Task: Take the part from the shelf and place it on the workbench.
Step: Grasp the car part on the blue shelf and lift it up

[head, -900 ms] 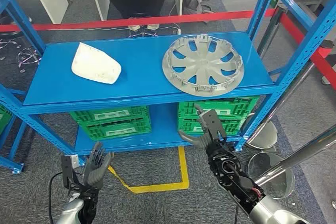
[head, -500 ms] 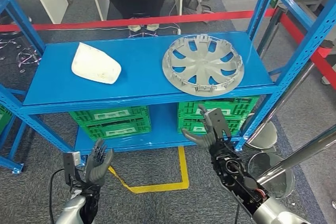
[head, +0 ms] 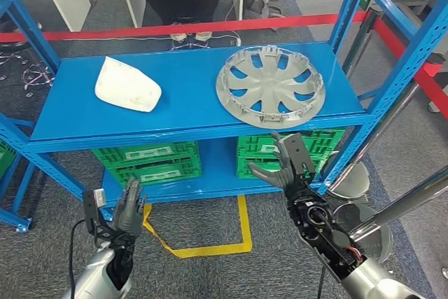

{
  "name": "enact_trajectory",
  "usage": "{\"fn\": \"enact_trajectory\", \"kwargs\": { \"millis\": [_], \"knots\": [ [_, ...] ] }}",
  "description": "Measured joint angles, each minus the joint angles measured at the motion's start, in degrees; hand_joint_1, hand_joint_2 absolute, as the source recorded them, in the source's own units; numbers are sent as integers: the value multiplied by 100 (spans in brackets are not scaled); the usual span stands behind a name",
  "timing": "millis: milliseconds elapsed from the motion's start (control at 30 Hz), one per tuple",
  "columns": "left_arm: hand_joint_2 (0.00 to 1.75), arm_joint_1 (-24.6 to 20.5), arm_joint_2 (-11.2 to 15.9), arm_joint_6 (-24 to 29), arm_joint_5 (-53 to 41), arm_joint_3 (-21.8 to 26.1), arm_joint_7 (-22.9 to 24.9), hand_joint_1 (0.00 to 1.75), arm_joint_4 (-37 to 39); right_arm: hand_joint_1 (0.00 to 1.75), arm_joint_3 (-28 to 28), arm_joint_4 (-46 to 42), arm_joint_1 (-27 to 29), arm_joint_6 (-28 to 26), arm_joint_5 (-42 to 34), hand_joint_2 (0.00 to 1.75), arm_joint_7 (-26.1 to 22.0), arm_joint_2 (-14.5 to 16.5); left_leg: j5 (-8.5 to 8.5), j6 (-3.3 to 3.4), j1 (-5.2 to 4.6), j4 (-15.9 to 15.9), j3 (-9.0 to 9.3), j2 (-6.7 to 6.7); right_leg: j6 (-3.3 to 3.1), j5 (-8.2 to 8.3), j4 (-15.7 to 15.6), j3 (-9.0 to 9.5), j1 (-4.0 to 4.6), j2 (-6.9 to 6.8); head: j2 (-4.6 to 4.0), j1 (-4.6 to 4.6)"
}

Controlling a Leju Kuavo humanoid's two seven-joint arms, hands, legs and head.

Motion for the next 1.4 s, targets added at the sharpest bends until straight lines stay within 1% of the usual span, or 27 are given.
{"fn": "enact_trajectory", "kwargs": {
  "millis": [67, 200, 433, 633, 1000, 1200, 1400],
  "knots": [
    [0, 16, 0, -31, 122, 0, 48, 0, -14, 0, 23, -56, -1, -6, 18, 175, 52, 1, 0, 0, 0, 0, -2, -1, 0, 0, 0, -1, 0, 0, 0, 0],
    [175, 32, 15, -64, 296, 0, 84, 0, -42, 0, 71, -113, -28, 19, 14, 175, 56, 2, 0, 0, -1, 0, -6, -3, 0, 0, 0, -2, 0, -1, 0, -1],
    [175, 86, 67, -41, 368, -9, 60, 0, -203, 0, 145, -136, -102, -106, 134, 175, -85, 2, 3, 3, -1, 0, -7, -6, 0, 0, 0, -2, 0, -2, 0, 1],
    [175, 95, 125, -90, 359, -88, 11, 0, -345, 0, 168, -284, -74, -263, 299, 175, -114, -1, 3, 3, -1, 0, -7, -6, 0, 0, 0, -6, 0, -1, 0, 2],
    [175, 178, 236, -156, 134, -213, -78, 0, -645, 0, 135, -455, 22, -261, 314, 175, -207, -22, 4, 3, 0, 0, -8, -5, 0, 1, 0, -6, 0, -1, 0, 0],
    [175, 164, 267, 368, -516, -328, -574, 0, -757, 0, 107, -464, 56, -295, 210, 175, -133, -22, 5, 3, 0, 1, -7, -5, 0, 2, 0, -6, -1, -1, 0, -1],
    [175, 173, 287, 613, -744, -337, -693, 0, -853, 0, 99, -464, 123, -294, 180, 175, -138, -23, 5, 3, 0, 0, -8, -5, 0, 2, 0, -6, 0, 0, 0, -2]
  ]
}}
